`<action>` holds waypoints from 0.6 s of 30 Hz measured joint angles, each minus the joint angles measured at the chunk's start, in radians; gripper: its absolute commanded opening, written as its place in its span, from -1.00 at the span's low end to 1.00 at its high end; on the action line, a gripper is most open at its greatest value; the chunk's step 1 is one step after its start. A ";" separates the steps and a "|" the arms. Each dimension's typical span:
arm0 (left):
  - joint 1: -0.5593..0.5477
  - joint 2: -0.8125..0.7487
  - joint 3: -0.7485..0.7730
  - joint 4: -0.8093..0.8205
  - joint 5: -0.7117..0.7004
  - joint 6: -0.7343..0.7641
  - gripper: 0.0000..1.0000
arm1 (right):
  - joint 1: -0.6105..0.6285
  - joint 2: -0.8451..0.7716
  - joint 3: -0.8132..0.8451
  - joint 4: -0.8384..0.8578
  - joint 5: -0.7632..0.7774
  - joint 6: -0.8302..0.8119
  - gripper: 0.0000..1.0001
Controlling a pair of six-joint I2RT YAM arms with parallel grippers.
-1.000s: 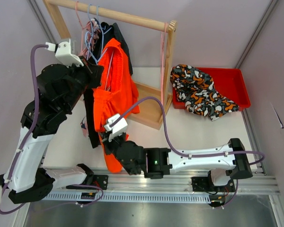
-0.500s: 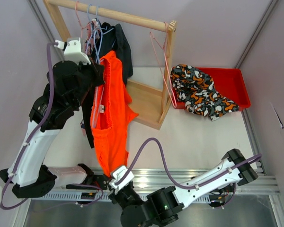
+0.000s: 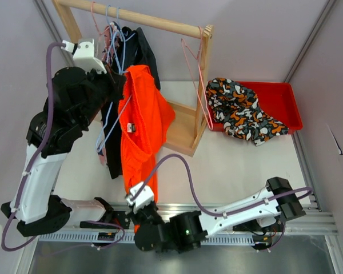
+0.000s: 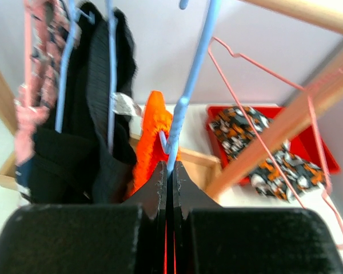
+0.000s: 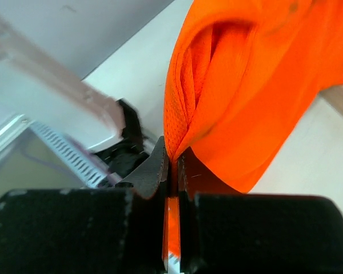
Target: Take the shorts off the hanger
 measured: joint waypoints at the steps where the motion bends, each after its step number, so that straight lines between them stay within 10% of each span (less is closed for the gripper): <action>1: 0.000 -0.008 -0.003 -0.013 0.018 -0.010 -1.00 | -0.029 -0.003 -0.009 0.016 -0.017 -0.028 -1.00; 12: -0.026 -0.370 -0.398 -0.206 0.247 -0.146 -1.00 | -0.454 -0.098 0.111 0.086 -0.196 -0.298 -1.00; 18: -0.027 -0.533 -0.461 -0.252 0.214 -0.144 -1.00 | -0.277 -0.350 -0.045 0.157 -0.076 -0.380 -1.00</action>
